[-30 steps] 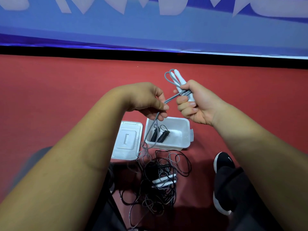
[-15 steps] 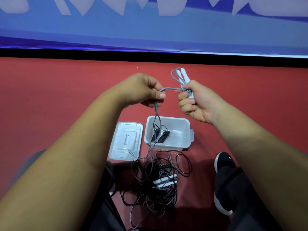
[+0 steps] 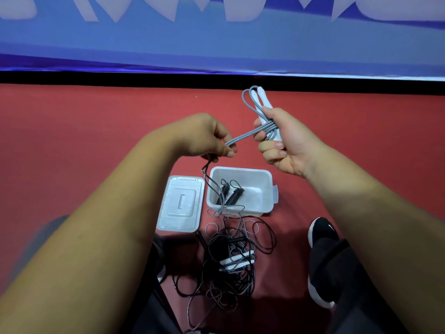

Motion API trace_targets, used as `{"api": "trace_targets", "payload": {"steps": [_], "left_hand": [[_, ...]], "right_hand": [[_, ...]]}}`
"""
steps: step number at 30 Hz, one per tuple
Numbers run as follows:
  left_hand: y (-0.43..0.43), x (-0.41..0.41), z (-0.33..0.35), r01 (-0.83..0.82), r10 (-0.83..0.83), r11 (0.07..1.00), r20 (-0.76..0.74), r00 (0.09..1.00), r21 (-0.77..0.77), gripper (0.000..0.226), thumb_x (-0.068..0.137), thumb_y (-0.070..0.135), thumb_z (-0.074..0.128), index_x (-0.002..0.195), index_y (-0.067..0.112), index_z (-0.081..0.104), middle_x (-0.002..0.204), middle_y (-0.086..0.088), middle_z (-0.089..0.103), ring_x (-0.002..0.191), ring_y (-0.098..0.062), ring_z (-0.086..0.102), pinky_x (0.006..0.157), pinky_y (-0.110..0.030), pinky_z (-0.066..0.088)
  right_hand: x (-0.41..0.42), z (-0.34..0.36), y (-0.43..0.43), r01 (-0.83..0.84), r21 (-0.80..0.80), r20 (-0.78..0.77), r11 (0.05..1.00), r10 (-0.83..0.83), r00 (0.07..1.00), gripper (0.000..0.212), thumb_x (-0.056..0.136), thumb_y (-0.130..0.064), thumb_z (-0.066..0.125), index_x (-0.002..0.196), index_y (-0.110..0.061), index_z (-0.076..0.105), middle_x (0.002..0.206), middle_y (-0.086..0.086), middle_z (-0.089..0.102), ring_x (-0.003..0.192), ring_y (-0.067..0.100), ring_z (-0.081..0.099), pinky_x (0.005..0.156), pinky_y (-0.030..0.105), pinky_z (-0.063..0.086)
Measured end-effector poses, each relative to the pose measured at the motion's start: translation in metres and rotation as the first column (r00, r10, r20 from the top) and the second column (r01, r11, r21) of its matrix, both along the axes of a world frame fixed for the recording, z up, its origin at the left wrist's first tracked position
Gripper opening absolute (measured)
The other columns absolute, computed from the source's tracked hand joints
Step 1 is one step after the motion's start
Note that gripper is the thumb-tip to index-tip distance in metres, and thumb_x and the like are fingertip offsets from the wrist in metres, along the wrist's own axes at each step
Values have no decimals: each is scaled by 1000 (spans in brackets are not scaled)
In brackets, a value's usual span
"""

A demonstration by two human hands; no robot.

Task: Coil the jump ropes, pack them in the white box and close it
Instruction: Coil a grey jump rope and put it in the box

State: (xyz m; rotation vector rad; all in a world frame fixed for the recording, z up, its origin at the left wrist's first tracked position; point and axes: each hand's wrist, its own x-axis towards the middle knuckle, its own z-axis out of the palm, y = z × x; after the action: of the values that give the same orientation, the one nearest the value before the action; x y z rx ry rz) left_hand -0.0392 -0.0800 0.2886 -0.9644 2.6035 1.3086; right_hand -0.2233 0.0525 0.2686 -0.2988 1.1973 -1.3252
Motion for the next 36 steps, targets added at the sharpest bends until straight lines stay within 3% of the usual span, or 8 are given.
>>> {"api": "trace_targets", "payload": {"steps": [6,11,17,23,27,34,36], "left_hand": [[-5,3,1,-18,18,1000,5,1000,24,12,86,25,86,96,20,82,71,-1,75,67,-9,71,73,-26,61],[-7,3,-6,-25,26,995,-18,999,93,12,86,23,85,96,17,82,73,-5,73,72,-14,71,78,-32,63],[-9,3,-13,-56,69,985,-76,995,166,10,89,18,82,96,11,80,73,-4,69,69,-14,69,78,-36,63],[-13,3,-14,19,1,987,-126,992,157,16,92,5,76,101,18,81,88,-7,70,81,-12,67,82,-29,61],[-13,4,-13,41,-21,985,-118,993,167,21,92,4,76,102,21,82,92,-7,71,84,-12,67,84,-25,59],[-11,6,-15,32,-14,984,-102,995,176,20,95,3,72,104,18,81,99,-10,76,89,-13,68,89,-26,60],[-11,6,-16,28,-9,983,-106,994,179,19,96,3,72,104,18,81,99,-9,76,90,-13,68,90,-28,60]], "right_hand": [[-3,6,3,-10,-18,13,1000,10,1000,26,99,-37,51,92,-14,61,75,1,49,43,4,17,31,18,16],[-6,3,6,1,-39,133,999,4,991,38,96,-30,41,105,-3,66,76,4,50,43,4,19,33,16,14],[-4,3,9,0,-37,158,999,5,987,42,94,-24,36,121,-5,62,75,4,50,43,4,20,32,18,13],[-4,5,10,43,-55,145,998,-35,989,47,93,-24,36,124,1,61,77,8,52,43,7,23,32,20,18],[-6,5,12,61,-45,119,997,-55,991,50,90,-21,39,119,7,68,81,11,56,48,9,23,35,21,21],[1,13,15,95,-6,156,995,-93,983,34,87,-16,40,99,2,65,77,7,50,52,11,35,38,20,30],[3,15,16,102,3,159,995,-101,982,34,87,-15,40,100,4,66,76,8,51,53,12,43,41,21,42]]}}
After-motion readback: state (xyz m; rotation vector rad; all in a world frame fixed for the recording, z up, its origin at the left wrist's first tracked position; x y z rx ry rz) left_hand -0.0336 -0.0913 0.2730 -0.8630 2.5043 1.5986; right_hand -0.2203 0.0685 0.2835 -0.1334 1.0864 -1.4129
